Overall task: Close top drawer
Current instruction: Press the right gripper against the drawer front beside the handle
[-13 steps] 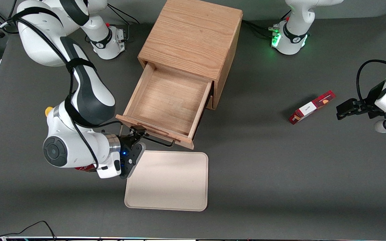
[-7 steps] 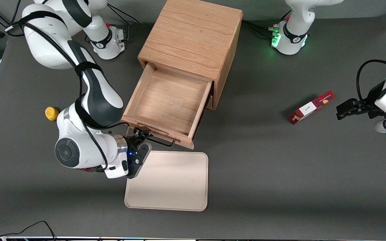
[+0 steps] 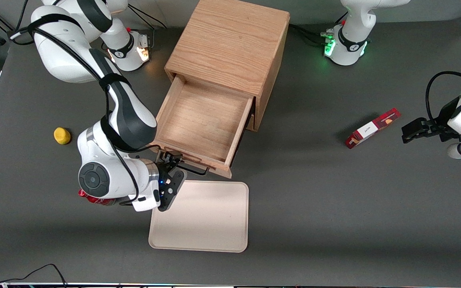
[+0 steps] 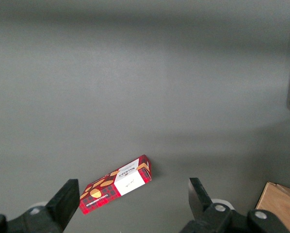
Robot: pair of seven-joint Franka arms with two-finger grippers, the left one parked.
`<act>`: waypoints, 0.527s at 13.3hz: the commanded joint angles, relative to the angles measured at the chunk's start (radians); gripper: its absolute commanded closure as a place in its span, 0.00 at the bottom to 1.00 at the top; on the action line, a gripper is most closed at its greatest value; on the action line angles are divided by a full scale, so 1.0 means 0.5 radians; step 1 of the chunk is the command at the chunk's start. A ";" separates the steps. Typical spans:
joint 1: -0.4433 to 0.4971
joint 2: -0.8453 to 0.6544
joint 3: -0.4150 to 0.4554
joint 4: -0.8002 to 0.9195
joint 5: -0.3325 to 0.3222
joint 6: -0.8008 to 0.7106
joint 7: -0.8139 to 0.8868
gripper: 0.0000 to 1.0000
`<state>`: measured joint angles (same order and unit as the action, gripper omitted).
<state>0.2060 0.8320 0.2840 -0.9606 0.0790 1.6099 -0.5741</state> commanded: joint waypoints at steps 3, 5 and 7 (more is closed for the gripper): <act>0.014 -0.068 0.061 -0.122 -0.029 0.008 0.102 0.00; 0.017 -0.136 0.067 -0.214 -0.023 0.008 0.102 0.00; 0.014 -0.200 0.122 -0.300 -0.023 0.011 0.105 0.00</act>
<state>0.2126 0.8032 0.3209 -1.0198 0.0770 1.6081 -0.5506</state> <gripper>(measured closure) 0.000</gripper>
